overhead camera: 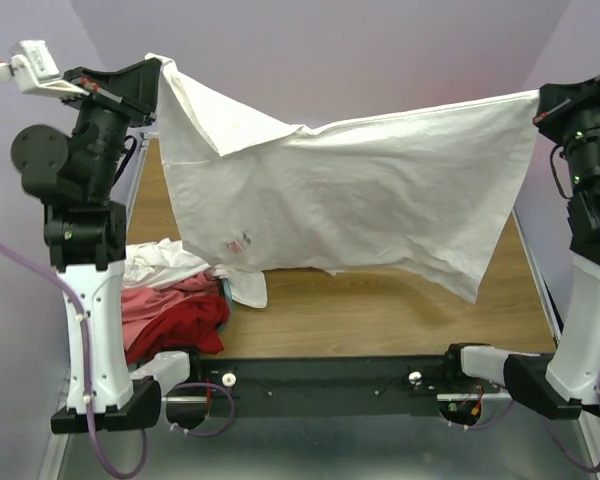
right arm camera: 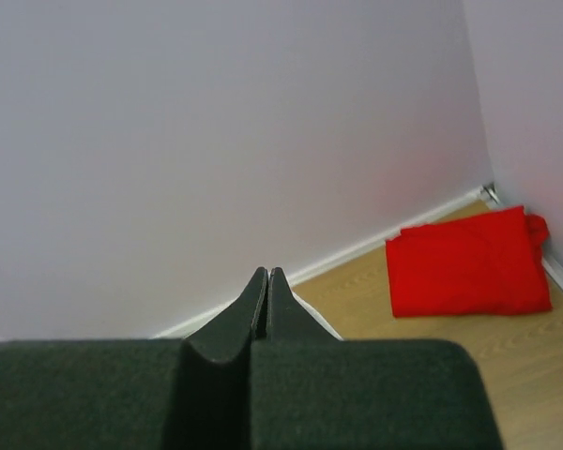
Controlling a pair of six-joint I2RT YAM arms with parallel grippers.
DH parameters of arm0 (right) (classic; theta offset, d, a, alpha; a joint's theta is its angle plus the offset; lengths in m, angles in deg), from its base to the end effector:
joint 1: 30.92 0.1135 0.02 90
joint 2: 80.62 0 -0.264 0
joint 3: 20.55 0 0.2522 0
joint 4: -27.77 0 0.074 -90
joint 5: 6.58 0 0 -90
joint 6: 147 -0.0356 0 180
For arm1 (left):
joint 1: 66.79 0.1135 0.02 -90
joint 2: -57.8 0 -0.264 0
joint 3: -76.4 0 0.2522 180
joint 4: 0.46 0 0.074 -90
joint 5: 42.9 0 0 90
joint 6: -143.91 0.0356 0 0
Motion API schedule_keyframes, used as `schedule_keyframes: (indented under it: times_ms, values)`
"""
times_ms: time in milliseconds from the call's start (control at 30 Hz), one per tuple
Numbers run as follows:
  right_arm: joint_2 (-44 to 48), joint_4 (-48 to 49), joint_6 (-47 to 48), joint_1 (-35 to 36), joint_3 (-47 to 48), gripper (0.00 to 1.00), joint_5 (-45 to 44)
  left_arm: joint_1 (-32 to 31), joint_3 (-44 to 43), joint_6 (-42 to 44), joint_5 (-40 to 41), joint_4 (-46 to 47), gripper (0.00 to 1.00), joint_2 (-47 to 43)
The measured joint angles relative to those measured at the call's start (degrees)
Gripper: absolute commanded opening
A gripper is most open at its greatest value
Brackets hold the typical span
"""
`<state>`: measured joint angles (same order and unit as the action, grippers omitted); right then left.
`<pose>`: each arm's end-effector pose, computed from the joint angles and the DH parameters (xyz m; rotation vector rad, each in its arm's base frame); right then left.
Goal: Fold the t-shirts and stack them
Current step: Flatten the tshirt out
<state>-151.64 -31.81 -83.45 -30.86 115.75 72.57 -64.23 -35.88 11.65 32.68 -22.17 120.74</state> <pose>0.1480 -0.0065 0.6031 0.4855 1.3954 0.2364 0.1606 -0.0017 0.5902 -0.2090 1.1163 -0.7559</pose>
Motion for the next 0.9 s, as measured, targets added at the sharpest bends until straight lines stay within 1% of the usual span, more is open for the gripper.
schedule_keyframes:
  times_ms: [67,133,200,333,367,467,600,667,800,900]
  values:
    - [-0.98,1.14,0.0,0.0,-4.46,0.0,-0.07,-0.07,1.92,0.02,-0.66,1.4,0.0,2.51]
    - [-2.21,1.53,0.0,0.0,-6.99,0.01,-0.07,-0.15,3.23,0.17,-1.31,2.6,0.0,5.51]
    - [-5.73,2.27,0.02,0.0,-9.84,0.0,-0.04,-0.57,3.98,0.5,-1.75,3.41,0.0,10.14]
    - [-12.57,3.21,0.07,0.0,-10.8,0.0,0.02,-1.4,3.85,0.98,-3.21,3.34,0.0,17.73]
    - [-14.27,3.45,0.07,0.0,-10.75,0.01,0.07,-1.75,2.84,1.16,-3.65,3.1,0.0,20.2]
    - [-17.62,3.76,0.04,0.0,-9.16,0.0,0.66,-2.14,-0.46,1.6,-4.28,2.19,0.0,23.1]
    - [-18.8,4.2,0.0,0.0,-5.95,0.01,1.53,-2.34,-6.36,2.49,-4.52,2.86,0.0,22.71]
    - [-18.25,4.92,0.0,0.0,-4.0,0.01,1.81,-2.34,-7.54,3.02,-4.52,3.85,0.0,20.96]
    - [-14.67,5.49,0.17,0.0,-3.61,0.0,2.1,-2.34,-5.77,4.37,-4.42,5.95,0.0,13.38]
    - [-9.27,5.51,0.94,0.02,-3.74,0.01,1.64,-2.34,-2.78,5.79,-3.89,6.73,0.0,6.23]
